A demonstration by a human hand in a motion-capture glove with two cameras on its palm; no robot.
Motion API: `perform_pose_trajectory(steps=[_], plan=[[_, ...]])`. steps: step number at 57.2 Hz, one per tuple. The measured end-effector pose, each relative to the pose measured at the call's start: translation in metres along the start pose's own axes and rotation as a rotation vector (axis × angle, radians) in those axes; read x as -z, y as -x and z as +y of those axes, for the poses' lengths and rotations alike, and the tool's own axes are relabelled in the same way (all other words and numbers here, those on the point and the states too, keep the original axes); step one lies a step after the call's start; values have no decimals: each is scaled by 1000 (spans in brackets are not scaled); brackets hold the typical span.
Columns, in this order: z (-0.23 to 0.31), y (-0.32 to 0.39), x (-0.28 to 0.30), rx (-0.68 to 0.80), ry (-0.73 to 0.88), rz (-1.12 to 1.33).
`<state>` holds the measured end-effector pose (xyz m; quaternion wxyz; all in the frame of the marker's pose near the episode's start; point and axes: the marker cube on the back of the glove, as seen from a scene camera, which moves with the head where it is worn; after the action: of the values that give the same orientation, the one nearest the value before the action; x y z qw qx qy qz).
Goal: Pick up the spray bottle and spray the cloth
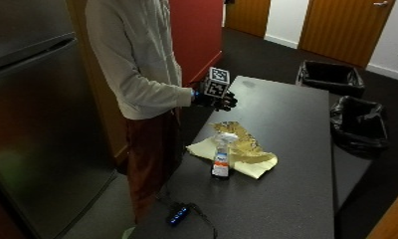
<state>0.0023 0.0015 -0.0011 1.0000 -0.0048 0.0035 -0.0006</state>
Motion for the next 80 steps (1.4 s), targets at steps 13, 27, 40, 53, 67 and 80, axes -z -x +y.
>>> perform_pose_trajectory(steps=[13,27,40,53,67,80], plan=[[9,-2,2,5,-20,21],[29,-15,7,3,-60,16],[47,-33,9,-2,-119,13],[64,-58,12,-44,-187,-1],[99,-96,11,-129,-385,-51],[125,-151,15,-292,-571,-197]])
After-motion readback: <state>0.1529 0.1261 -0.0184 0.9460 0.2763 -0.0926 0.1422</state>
